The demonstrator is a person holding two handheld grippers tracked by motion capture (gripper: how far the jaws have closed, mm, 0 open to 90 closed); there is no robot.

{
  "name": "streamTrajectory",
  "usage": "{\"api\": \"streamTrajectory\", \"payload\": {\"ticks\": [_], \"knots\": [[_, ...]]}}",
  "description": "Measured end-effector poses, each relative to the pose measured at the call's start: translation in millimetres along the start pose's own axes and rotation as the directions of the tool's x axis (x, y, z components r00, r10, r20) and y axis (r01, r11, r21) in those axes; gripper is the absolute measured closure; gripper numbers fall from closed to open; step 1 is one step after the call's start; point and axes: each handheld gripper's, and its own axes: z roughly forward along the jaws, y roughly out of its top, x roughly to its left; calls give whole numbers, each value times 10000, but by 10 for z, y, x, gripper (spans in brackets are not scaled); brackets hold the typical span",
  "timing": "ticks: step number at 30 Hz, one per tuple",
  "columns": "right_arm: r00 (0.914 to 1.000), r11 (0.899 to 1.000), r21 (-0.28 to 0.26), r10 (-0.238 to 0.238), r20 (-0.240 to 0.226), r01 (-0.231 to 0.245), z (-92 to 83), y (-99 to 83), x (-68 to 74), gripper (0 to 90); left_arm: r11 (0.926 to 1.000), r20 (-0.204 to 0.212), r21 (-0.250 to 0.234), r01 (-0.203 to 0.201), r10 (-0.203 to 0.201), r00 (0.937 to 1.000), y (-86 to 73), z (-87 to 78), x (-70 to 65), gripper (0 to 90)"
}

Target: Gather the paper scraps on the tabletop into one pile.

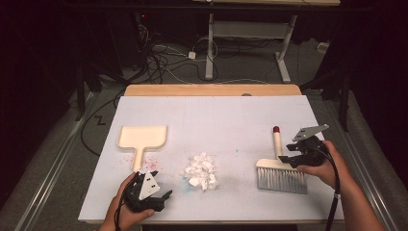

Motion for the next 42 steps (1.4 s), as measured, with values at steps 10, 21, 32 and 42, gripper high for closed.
{"api": "streamTrajectory", "payload": {"ticks": [10, 21, 32, 42], "knots": [[9803, 9334, -3453, -306, 1951, 979, -335, -43, 383, 336, 9999, -29, -123, 33, -33, 10000, 0, -16, 6, 208], [9564, 8786, -4775, 1393, 2569, 3, -361, -565, 691, 234, 9993, -94, -262, 275, -277, 9996, -3, -40, 5, 207], [9537, 8602, -5090, 1278, 2723, 301, -371, -690, 867, 217, 9982, -466, -543, 265, -290, 9985, -4, -100, -33, 191], [9534, 8767, -4768, 870, 2889, 645, -297, -654, 897, 217, 9977, -531, -585, 349, -380, 9979, -12, -88, -2, 191]]}}
